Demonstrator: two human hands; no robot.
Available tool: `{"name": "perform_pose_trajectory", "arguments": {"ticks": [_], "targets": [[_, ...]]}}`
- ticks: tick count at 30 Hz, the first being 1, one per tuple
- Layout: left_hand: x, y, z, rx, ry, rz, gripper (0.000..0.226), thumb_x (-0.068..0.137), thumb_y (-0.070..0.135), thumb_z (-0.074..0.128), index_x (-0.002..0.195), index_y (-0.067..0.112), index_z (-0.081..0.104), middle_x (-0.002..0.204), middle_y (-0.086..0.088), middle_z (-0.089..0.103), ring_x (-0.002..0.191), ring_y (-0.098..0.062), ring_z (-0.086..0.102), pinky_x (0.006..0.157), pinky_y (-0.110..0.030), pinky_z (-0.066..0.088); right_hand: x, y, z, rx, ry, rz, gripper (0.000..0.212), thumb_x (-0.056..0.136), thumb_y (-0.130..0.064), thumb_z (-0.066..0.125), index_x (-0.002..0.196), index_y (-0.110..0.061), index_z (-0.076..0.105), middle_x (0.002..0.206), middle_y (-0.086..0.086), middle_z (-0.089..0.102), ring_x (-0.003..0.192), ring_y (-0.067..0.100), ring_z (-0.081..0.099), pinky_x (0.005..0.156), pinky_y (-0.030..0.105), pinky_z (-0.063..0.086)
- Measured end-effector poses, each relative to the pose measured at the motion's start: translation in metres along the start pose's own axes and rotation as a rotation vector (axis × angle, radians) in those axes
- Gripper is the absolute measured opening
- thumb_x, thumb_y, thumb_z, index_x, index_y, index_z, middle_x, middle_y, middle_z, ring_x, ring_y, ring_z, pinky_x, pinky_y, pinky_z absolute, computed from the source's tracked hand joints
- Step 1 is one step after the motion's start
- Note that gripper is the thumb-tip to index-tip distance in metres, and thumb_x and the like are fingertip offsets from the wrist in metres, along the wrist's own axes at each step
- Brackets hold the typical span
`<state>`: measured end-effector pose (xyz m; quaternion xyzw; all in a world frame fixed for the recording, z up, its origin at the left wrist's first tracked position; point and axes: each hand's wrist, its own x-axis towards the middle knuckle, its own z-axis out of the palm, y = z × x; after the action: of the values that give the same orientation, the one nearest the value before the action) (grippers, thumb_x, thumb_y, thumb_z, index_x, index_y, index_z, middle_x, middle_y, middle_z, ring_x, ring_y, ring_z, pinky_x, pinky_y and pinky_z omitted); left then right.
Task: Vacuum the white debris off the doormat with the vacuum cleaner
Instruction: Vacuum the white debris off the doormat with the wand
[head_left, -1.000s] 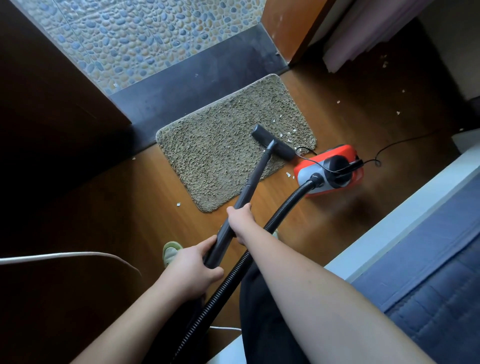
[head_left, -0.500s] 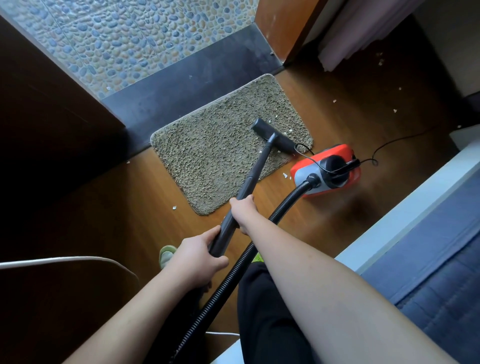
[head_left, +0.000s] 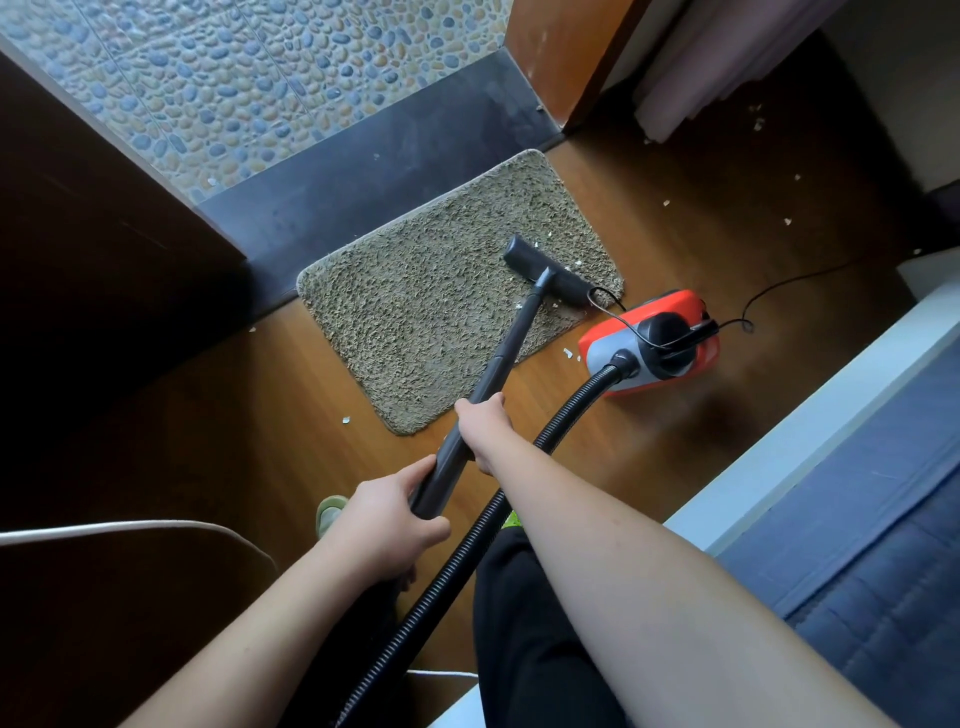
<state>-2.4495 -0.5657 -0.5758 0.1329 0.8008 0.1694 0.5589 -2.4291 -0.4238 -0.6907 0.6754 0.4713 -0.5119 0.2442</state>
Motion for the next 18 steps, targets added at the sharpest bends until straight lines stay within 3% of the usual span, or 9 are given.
{"name": "perform_pose_trajectory", "arguments": {"ticks": [4, 9, 15, 18], "targets": [[-0.009, -0.016, -0.003, 0.021, -0.016, -0.012, 0.079, 0.077, 0.032, 0.067, 0.148, 0.044, 0.036, 0.104, 0.006, 0.065, 0.076, -0.006, 0.064, 0.065, -0.012, 0.047, -0.012, 0.008, 0.011, -0.039, -0.022, 0.029, 0.070, 0.099, -0.035, 0.044, 0.156, -0.022, 0.005, 0.139, 0.012, 0.048, 0.117, 0.033, 0.054, 0.098, 0.044, 0.048], [-0.020, -0.035, -0.009, -0.018, -0.044, -0.028, 0.079, 0.076, 0.030, 0.068, 0.147, 0.047, 0.037, 0.098, 0.009, 0.068, 0.061, -0.004, 0.065, 0.060, -0.015, 0.052, -0.027, 0.017, 0.027, 0.007, -0.036, 0.029, 0.076, 0.097, -0.034, 0.046, 0.157, -0.025, -0.001, 0.135, 0.012, 0.051, 0.114, 0.034, 0.058, 0.094, 0.045, 0.051], [-0.028, -0.052, -0.019, 0.027, -0.050, -0.005, 0.080, 0.077, 0.032, 0.070, 0.147, 0.047, 0.035, 0.104, 0.009, 0.067, 0.067, -0.001, 0.063, 0.060, -0.008, 0.046, -0.042, 0.021, 0.042, 0.035, -0.056, 0.050, 0.076, 0.098, -0.033, 0.044, 0.157, -0.026, -0.004, 0.137, 0.010, 0.049, 0.116, 0.033, 0.056, 0.096, 0.050, 0.052], [-0.033, -0.062, -0.023, 0.047, -0.047, -0.001, 0.081, 0.077, 0.034, 0.070, 0.147, 0.048, 0.033, 0.120, 0.007, 0.064, 0.078, -0.002, 0.064, 0.064, -0.007, 0.046, -0.047, 0.024, 0.050, 0.013, -0.064, 0.054, 0.076, 0.099, -0.032, 0.043, 0.157, -0.025, -0.005, 0.140, 0.010, 0.047, 0.118, 0.033, 0.054, 0.098, 0.050, 0.050]]}}
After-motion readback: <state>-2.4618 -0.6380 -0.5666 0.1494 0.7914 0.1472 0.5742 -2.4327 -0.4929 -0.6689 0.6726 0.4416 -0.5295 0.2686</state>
